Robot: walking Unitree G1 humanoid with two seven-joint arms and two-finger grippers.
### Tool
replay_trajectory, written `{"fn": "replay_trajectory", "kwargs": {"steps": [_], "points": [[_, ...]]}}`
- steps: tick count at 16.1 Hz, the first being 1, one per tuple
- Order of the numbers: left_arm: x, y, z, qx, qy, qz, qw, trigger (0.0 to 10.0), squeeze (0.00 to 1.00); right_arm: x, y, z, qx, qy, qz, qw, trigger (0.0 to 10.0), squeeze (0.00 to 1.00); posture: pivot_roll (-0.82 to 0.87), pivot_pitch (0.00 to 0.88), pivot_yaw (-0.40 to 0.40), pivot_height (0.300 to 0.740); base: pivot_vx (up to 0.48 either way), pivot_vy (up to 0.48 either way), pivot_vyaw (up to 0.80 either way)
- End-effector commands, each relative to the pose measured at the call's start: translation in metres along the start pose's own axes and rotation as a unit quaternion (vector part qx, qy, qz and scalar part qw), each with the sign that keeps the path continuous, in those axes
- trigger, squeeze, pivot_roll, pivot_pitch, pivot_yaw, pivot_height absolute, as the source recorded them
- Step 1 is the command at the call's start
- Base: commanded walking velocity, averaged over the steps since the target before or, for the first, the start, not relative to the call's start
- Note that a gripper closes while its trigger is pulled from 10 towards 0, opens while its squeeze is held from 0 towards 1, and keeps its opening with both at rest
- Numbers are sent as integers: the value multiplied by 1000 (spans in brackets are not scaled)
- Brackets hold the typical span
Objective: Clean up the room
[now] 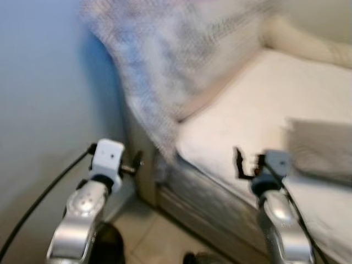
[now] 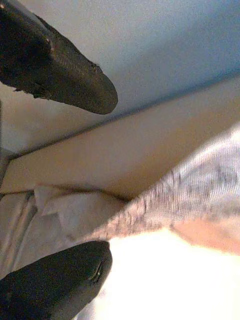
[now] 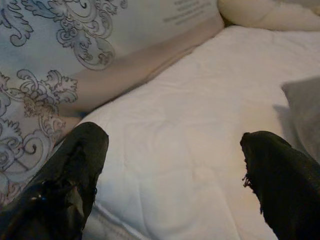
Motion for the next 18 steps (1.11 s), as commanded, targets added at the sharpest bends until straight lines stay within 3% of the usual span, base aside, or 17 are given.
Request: {"fn": "replay_trajectory", "kwargs": {"steps": [1,4,5,6,7,10,18], "points": [[-3,-2,4,-8,-6,-1,1000,10000,0,-1,-3,7,-11,7,2,1000,10000,1000,-39,0,13,740,0,-322,0],[-3,-4,5,-11,-8,-1,1000,10000,0,0,-4,7,-12,7,4,1000,10000,1000,-36,0,11,740,0,-381,0],[-3,-4,5,-12,-9,-1,1000,10000,0,0,-4,7,-11,7,4,1000,10000,906,-36,0,11,740,0,-394,0],[-3,-4,5,-13,-11,-1,1000,10000,0,1,-4,7,-10,8,5,1000,10000,106,-36,0,12,740,0,-394,0],[-4,-4,5,-12,-11,-2,1000,10000,0,1,-4,6,-8,9,6,1000,10000,0,-37,0,13,740,0,-398,0],[-3,-5,7,-17,5,0,1000,10000,0,1,-8,6,1,13,4,1000,10000,0,-38,0,14,740,0,-102,0],[0,-5,11,-25,6,-1,1000,10000,0,-1,-10,7,1,7,-8,1000,10000,0,-38,0,19,740,95,0,-765]]}}
Point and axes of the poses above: a point about 5 cm out from each wrist's last joint towards the gripper, its own y axis pointing back from the gripper into the wrist, its own z axis along the axis of the wrist's last joint, x = y × z, the point moved 4 cm from there along -y, pointing out of the wrist towards the gripper
